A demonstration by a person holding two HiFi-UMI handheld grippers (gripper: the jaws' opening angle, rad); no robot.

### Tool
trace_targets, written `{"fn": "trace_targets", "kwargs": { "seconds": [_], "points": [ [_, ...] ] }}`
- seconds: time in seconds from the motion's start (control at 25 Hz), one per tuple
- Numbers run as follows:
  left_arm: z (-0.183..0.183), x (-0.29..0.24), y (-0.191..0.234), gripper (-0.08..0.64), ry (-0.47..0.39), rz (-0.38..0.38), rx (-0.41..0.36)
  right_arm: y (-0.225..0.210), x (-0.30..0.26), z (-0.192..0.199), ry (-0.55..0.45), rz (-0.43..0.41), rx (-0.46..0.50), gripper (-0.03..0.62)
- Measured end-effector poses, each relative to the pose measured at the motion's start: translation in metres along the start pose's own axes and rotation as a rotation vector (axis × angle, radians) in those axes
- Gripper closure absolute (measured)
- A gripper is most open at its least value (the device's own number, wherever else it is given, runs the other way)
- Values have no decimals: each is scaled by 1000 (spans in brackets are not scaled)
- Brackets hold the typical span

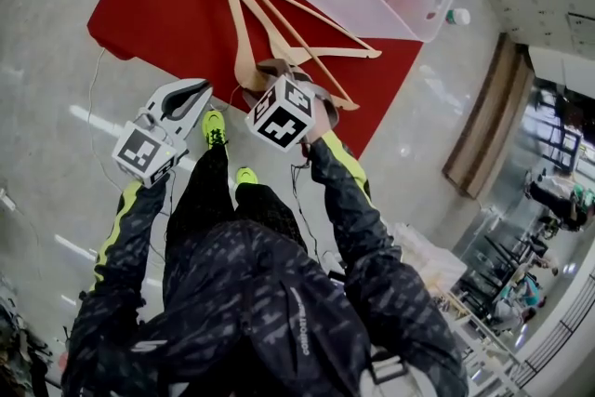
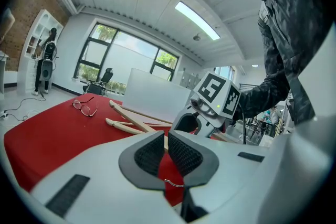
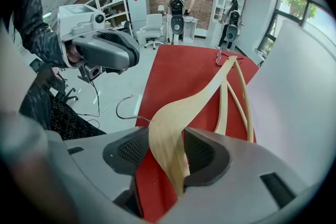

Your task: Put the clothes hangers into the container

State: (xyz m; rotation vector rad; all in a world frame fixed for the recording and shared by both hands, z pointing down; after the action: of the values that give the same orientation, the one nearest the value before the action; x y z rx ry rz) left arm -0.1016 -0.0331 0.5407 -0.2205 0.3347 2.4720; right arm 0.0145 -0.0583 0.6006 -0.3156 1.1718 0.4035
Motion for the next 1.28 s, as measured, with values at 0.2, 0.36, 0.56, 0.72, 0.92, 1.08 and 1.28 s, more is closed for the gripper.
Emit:
{"fn": "trace_targets", "kwargs": {
  "seconds": [0.2,0.36,0.56,0.72,0.92,1.08,1.28],
  "points": [
    [-7,4,-1,548,-7,11,-12,7,17,-2,4,21,3,377],
    [-16,3,-3,548,-12,20,-19,10,35,-3,-6,28,-8,377],
    [-27,3,-5,548,-28,28,-25,12,60,-4,-24,52,-10,382],
    [-39,3,-4,548,-28,32,-38,12,74,-9,-44,81,-9,383],
    [-51,6,-5,548,-37,41,-40,14,92,-17,-35,136,10,383],
    [-64,7,-1,548,-45,48,-48,11,114,-29,-55,173,6,383],
    [-78,7,3,548,-55,48,-72,6,143,-41,-90,218,7,383]
  ]
}}
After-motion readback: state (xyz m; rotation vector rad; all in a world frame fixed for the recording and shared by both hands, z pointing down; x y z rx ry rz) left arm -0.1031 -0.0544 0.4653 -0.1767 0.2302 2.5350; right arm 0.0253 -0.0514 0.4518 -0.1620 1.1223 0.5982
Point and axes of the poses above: the fingertips, and each gripper's own axes: x backward along the fingers, y to its left, z out of its underside, the point moved 4 cm from there along x, backward along the fingers, and after that the axes turned 7 degrees about -x, right-handed, at the moved point
